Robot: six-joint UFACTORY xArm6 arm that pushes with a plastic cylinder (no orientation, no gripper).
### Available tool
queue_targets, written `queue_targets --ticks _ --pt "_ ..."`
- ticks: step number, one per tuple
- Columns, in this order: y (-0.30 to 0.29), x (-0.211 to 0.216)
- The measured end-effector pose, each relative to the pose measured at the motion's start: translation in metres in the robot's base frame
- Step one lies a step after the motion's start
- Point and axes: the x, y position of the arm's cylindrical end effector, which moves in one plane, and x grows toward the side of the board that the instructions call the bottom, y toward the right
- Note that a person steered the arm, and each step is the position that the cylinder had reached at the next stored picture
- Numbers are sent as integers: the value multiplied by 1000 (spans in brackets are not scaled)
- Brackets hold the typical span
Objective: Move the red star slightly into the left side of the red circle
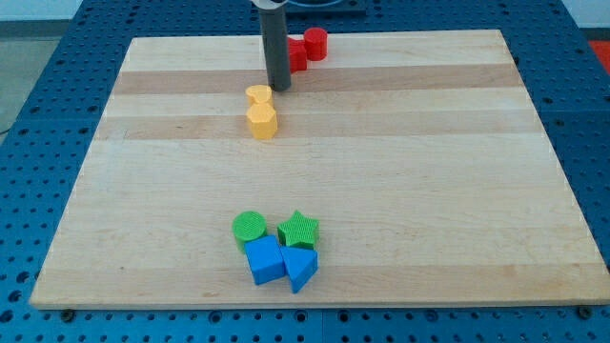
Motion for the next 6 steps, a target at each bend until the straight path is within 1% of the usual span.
queue_targets --ticks 1,3,6 --pt "14 -7" --pt "8 -40" --pt "0 -53"
